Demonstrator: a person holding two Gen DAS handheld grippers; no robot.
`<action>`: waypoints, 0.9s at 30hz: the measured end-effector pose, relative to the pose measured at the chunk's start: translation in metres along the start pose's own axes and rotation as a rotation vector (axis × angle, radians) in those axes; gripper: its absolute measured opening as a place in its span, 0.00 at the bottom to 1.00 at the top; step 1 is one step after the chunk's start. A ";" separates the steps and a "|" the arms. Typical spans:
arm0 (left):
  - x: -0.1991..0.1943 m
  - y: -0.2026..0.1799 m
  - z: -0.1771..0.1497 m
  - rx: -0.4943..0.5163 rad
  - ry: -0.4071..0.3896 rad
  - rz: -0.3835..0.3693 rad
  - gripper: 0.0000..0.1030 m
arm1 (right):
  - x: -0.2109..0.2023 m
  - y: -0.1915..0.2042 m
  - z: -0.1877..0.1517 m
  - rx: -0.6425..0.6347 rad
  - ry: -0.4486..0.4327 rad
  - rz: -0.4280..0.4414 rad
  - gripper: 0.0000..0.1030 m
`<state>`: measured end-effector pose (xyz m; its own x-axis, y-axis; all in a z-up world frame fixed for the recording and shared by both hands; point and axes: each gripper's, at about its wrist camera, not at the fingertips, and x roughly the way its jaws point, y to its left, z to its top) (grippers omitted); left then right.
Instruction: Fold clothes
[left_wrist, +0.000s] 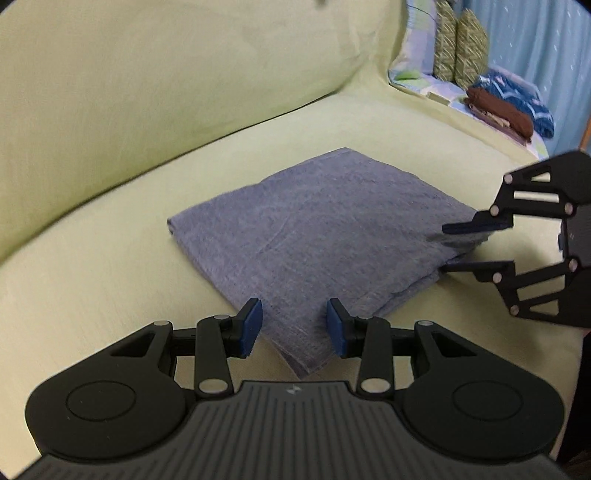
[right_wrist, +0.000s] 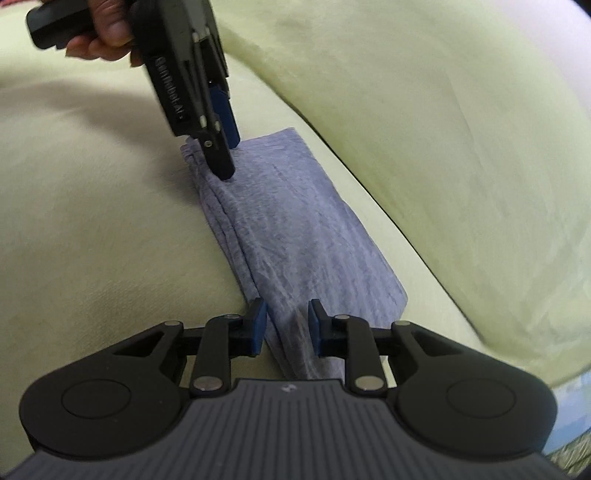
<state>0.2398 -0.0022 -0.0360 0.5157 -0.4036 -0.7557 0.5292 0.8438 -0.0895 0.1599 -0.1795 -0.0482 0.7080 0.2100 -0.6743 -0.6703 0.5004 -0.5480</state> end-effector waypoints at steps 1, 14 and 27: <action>0.001 0.004 -0.001 -0.023 -0.001 -0.011 0.44 | 0.001 0.002 0.001 -0.018 -0.002 -0.002 0.15; 0.006 0.017 -0.011 -0.069 -0.024 -0.050 0.48 | -0.009 0.031 0.002 -0.206 -0.030 0.000 0.02; -0.019 0.015 -0.003 -0.025 -0.088 -0.086 0.47 | -0.007 0.024 0.020 -0.159 -0.062 0.009 0.05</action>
<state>0.2358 0.0186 -0.0254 0.5271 -0.5032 -0.6848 0.5575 0.8129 -0.1682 0.1434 -0.1519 -0.0465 0.7111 0.2678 -0.6501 -0.6997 0.3602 -0.6170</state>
